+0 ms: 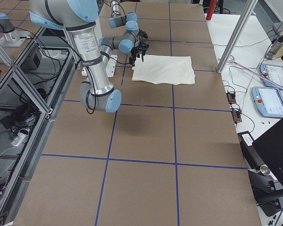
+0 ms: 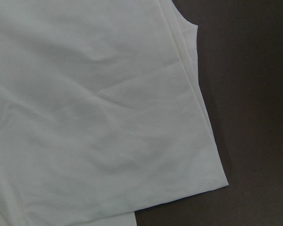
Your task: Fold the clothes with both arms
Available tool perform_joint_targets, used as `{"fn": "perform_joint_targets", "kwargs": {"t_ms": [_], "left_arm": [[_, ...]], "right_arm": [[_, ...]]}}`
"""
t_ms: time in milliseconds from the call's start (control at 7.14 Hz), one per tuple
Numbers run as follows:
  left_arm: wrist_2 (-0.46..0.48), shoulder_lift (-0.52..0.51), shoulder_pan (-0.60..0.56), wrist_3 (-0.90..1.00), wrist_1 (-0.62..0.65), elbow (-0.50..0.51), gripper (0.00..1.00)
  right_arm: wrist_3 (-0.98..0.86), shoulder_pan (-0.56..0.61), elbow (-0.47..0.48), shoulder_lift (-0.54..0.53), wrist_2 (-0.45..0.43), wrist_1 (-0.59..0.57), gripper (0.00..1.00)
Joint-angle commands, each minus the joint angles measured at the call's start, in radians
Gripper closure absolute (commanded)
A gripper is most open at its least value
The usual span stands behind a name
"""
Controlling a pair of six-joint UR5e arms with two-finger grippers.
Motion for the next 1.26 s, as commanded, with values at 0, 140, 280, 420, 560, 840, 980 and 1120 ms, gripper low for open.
{"fn": "perform_joint_targets", "kwargs": {"t_ms": [0,140,280,420,560,840,980,1120], "left_arm": [[-0.002,-0.002,0.0,0.0,0.0,0.001,1.0],[-0.002,-0.002,0.0,0.002,0.0,0.001,1.0],[-0.002,-0.003,0.0,0.0,0.0,0.001,1.0],[-0.002,-0.005,0.0,0.002,0.0,0.002,1.0],[-0.002,-0.005,0.0,0.002,0.0,0.002,1.0],[-0.002,-0.005,-0.001,0.002,0.0,0.002,1.0],[-0.002,-0.005,0.0,0.002,0.0,0.002,1.0],[-0.002,-0.005,-0.001,0.002,0.0,0.002,1.0]], "right_arm": [[0.044,-0.04,-0.068,-0.006,-0.067,0.009,0.0],[0.032,-0.037,-0.084,-0.012,-0.068,0.03,0.0],[-0.024,-0.037,-0.092,-0.019,-0.081,0.03,0.0],[-0.096,-0.034,-0.102,-0.024,-0.084,0.03,0.0],[-0.121,-0.028,-0.125,-0.026,-0.084,0.032,0.0],[-0.137,-0.021,-0.177,-0.026,-0.088,0.081,0.0],[-0.145,-0.017,-0.214,-0.023,-0.087,0.137,0.0],[-0.143,-0.013,-0.214,-0.019,-0.082,0.145,0.0]]}}
